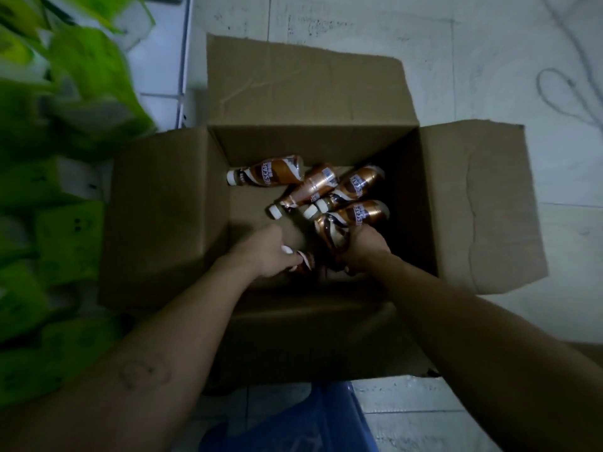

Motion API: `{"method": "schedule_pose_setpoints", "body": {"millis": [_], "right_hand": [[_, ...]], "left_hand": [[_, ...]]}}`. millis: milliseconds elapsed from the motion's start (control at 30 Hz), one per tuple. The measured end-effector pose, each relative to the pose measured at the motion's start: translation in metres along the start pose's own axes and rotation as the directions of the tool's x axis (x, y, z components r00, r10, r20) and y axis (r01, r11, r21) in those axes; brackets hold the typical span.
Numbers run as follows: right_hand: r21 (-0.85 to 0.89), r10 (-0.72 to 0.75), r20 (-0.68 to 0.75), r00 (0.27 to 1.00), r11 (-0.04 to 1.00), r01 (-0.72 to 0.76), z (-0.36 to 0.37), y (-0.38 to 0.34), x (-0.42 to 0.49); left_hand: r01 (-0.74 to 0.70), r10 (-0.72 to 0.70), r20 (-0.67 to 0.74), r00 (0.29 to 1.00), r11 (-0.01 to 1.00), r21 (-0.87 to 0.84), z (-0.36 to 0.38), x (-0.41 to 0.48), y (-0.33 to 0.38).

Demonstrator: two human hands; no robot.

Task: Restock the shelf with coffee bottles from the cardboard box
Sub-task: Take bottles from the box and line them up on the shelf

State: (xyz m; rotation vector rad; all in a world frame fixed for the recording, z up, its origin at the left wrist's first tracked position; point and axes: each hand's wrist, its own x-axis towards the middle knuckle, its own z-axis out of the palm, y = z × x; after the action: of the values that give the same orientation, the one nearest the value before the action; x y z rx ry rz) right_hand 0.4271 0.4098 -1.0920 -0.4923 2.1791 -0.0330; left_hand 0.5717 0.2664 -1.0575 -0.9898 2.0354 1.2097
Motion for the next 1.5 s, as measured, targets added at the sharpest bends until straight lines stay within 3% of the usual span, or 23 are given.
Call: {"method": "schedule_pose_setpoints", "body": {"millis": [67,200,367,500,633,767,933,1133,1333,1500], "right_hand": [[0.200,0.023,0.006,1.000,0.980,-0.023,-0.015,0.002,-0.015],[0.408,-0.094,0.034,0.995,0.910,0.072,-0.053,-0.004,-0.054],[0.597,-0.325,-0.046,0.945,0.750,0.287,-0.101,-0.030,-0.118],[0.616,-0.473,-0.153,0.868,0.641,0.458,-0.141,-0.061,-0.182],[0.562,-0.595,-0.276,0.755,0.538,0.629,-0.178,-0.093,-0.252],[0.486,-0.674,-0.407,0.616,0.411,0.771,-0.199,-0.125,-0.317],[0.423,-0.773,-0.482,0.412,0.206,0.882,-0.210,-0.167,-0.398],[0.360,-0.814,-0.548,0.193,-0.021,0.933,-0.204,-0.226,-0.474],[0.287,-0.903,-0.428,0.041,-0.093,0.953,-0.177,-0.291,-0.526],[0.356,-0.943,-0.331,-0.001,-0.126,0.926,-0.144,-0.335,-0.550]], "left_hand": [[-0.023,0.033,-0.087,0.996,0.993,0.118,-0.013,-0.012,0.019],[-0.053,0.141,-0.252,0.958,0.944,0.326,-0.051,-0.048,0.048],[0.034,0.073,-0.419,0.905,0.969,0.244,-0.115,-0.129,0.088],[-0.054,0.135,-0.479,0.867,0.982,0.179,-0.162,-0.207,0.118],[-0.083,0.236,-0.622,0.746,0.961,0.265,-0.194,-0.293,0.140],[-0.015,0.325,-0.743,0.585,0.921,0.390,-0.214,-0.374,0.156],[-0.022,0.367,-0.833,0.414,0.919,0.394,-0.229,-0.475,0.153],[0.080,0.379,-0.915,0.136,0.917,0.392,-0.234,-0.582,0.126],[0.161,0.290,-0.956,0.036,0.943,0.292,-0.232,-0.649,0.081],[0.243,0.193,-0.980,-0.048,0.954,0.176,-0.244,-0.692,0.038]]}}
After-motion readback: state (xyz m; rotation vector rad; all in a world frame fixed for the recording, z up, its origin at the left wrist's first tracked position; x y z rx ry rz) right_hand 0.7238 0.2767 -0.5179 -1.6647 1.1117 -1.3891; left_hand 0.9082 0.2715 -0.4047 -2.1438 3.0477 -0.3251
